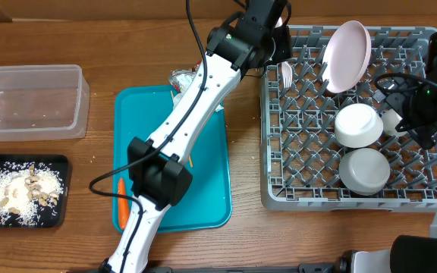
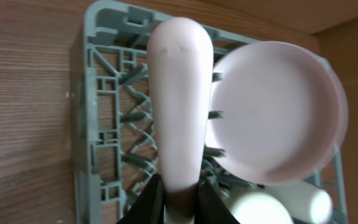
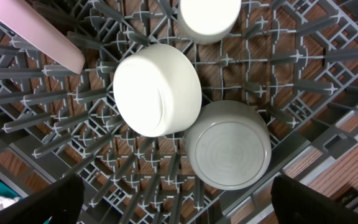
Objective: Sort waste into correct bins and load items into the dishwasher rack
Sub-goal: 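Carry the fork right with the left gripper over the dish rack, then lower the fork into the rack's left side and open the left gripper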
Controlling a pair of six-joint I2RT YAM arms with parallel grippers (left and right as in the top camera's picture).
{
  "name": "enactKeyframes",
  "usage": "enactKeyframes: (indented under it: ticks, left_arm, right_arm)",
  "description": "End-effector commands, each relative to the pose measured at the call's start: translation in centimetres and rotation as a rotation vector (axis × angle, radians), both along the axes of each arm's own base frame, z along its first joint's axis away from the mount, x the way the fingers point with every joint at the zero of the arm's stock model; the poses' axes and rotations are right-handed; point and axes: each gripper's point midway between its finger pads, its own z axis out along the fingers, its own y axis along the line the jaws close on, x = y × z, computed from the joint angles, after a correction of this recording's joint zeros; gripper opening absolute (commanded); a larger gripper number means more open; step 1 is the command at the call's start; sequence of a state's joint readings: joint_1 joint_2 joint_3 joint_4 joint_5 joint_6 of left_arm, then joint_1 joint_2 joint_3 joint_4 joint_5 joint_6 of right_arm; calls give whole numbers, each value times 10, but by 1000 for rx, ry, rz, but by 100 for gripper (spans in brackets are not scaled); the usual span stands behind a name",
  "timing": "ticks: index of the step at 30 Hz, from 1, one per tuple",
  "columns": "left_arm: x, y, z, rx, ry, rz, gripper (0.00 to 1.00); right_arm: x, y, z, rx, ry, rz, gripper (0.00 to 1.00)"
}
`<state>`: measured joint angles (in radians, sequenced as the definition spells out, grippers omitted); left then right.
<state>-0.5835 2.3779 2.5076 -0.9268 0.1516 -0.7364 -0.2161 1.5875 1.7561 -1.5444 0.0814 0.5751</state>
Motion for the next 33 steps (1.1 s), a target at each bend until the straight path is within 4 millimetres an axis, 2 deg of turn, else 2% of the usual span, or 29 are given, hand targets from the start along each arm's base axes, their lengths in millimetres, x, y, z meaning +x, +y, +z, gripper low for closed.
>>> enactKeyframes:
  ticks: [1, 4, 6, 12, 21, 28, 29, 30, 33]
  left_arm:
    - [16, 8, -48, 46, 60, 56, 7]
    - [21, 7, -66, 64, 62, 40, 8]
    - [24, 5, -70, 70, 48, 29, 9]
    - [31, 0, -66, 69, -3, -2, 16]
    - [27, -4, -69, 98, -21, -50, 24]
    - [22, -4, -72, 115, -9, -63, 25]
    - [22, -4, -72, 116, -7, -63, 29]
    - [21, -4, -73, 114, -3, -67, 37]
    - [17, -5, -70, 98, 11, -82, 42]
  right_arm:
    - [0, -1, 0, 1, -3, -1, 100]
    - [0, -1, 0, 1, -3, -1, 100]
    - [0, -1, 0, 1, -3, -1, 100]
    - [0, -1, 0, 1, -3, -1, 100]
    - [0, -1, 0, 1, -3, -1, 100]
    - [0, -1, 0, 1, -3, -1, 100]
    - [0, -1, 0, 1, -3, -1, 100]
    - [0, -1, 0, 0, -3, -1, 100]
    - [0, -1, 0, 1, -3, -1, 100]
